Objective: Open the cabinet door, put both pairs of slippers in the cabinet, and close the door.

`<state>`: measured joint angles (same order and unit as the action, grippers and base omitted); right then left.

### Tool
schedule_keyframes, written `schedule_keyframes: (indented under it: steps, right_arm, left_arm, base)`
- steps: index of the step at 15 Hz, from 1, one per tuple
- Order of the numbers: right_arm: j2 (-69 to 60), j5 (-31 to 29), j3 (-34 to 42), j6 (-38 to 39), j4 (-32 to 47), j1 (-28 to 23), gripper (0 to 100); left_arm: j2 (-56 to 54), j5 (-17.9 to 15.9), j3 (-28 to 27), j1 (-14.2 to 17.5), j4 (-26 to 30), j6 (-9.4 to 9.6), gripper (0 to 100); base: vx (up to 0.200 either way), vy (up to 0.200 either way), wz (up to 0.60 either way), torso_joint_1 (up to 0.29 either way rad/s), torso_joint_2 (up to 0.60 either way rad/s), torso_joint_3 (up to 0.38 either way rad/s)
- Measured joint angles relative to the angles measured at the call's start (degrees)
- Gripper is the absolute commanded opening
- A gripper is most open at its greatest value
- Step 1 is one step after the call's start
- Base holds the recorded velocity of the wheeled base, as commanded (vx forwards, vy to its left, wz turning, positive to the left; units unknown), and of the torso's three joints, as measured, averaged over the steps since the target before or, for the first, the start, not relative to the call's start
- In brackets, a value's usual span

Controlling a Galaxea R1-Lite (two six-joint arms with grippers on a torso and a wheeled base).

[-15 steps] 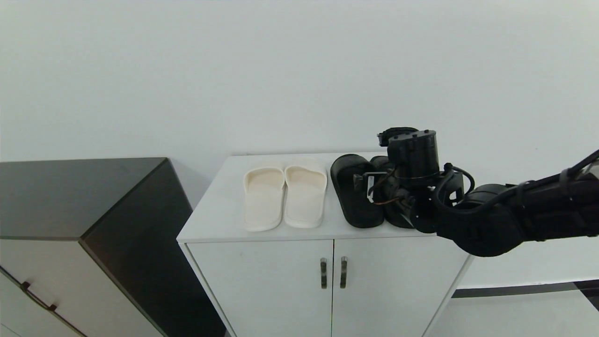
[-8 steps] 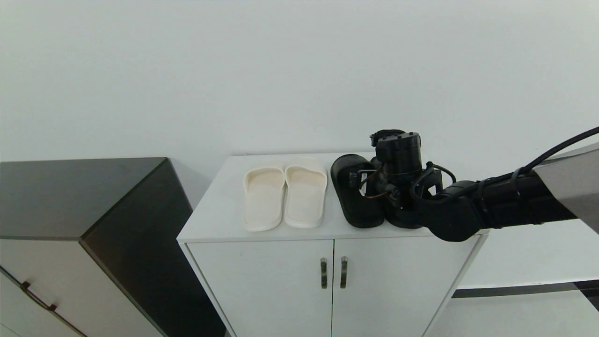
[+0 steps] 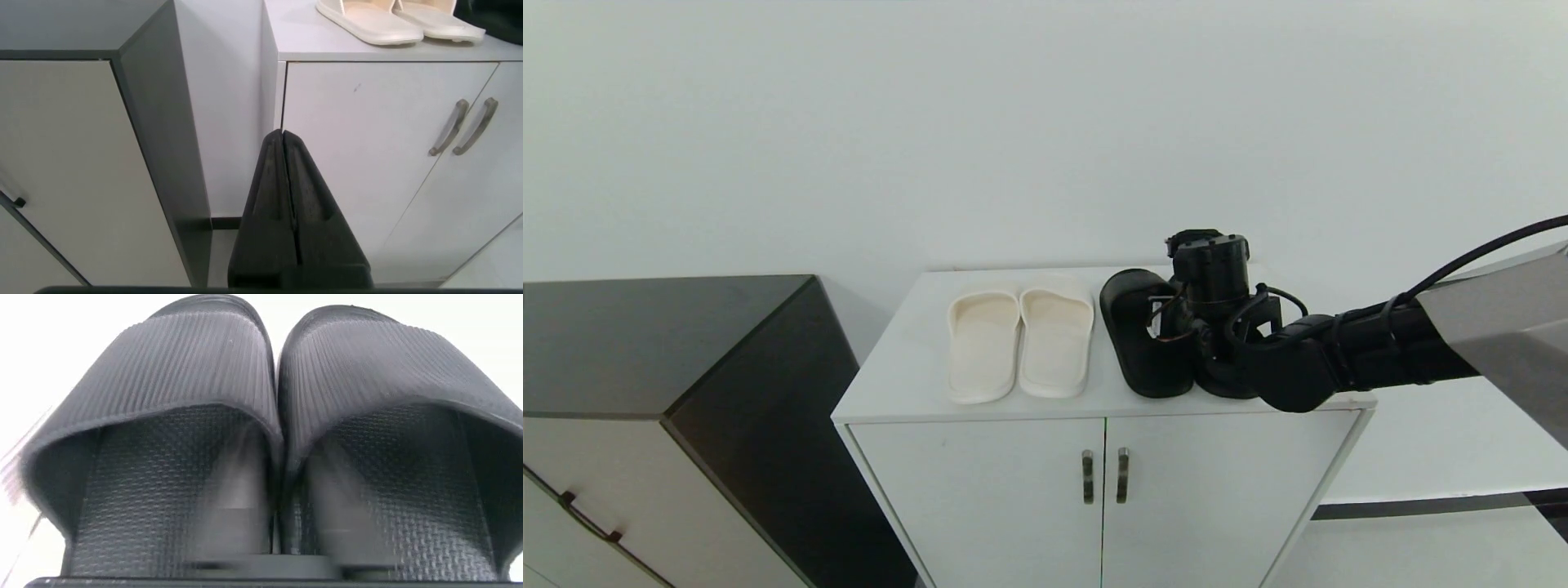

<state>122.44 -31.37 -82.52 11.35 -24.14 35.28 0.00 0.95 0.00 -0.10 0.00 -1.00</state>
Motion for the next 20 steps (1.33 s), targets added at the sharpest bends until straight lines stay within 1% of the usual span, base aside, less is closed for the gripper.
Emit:
schedule_keyframes:
  steps: [6,9,11,13,15,18,20]
  right_arm:
    - [-2.16,-0.27,0.29,-0.18,0.16,-0.22,0]
    - [-5.60,-0.13,2.61,-1.12,0.30,0.11,0]
    - [-10.15,2.04,7.90,-1.99,0.17,1.21,0]
    - [-16.80,8.33,17.40,-2.35,0.11,3.44,0]
    - [-23.84,13.56,25.30,-2.62,0.13,5.88,0]
    - [-33.24,17.12,33.95,-2.88,0.30,9.73,0]
    - [-39.75,24.37,40.46,-2.95,0.49,12.04,0]
  left_arm:
    - [0.00,0.00,0.00,0.00,0.00,-0.04,0]
    - [0.00,0.00,0.00,0.00,0.00,0.02,0]
    - [0.00,-0.02,0.00,0.00,0.00,0.10,0]
    - [0.00,-0.09,0.00,0.00,0.00,0.21,0]
    - [0.00,-0.11,0.00,0.00,0.00,0.16,0]
    - [0.00,-0.11,0.00,0.00,0.00,0.13,0]
    - [0.00,-0.17,0.00,0.00,0.00,0.18,0]
  base:
    - [0.000,0.000,0.00,0.000,0.00,0.000]
    - [0.000,0.000,0.00,0.000,0.00,0.000]
    - [0.000,0.000,0.00,0.000,0.00,0.000]
    - [0.000,0.000,0.00,0.000,0.00,0.000]
    - [0.000,0.000,0.00,0.000,0.00,0.000]
    - [0.000,0.000,0.00,0.000,0.00,0.000]
    - [0.000,0.000,0.00,0.000,0.00,0.000]
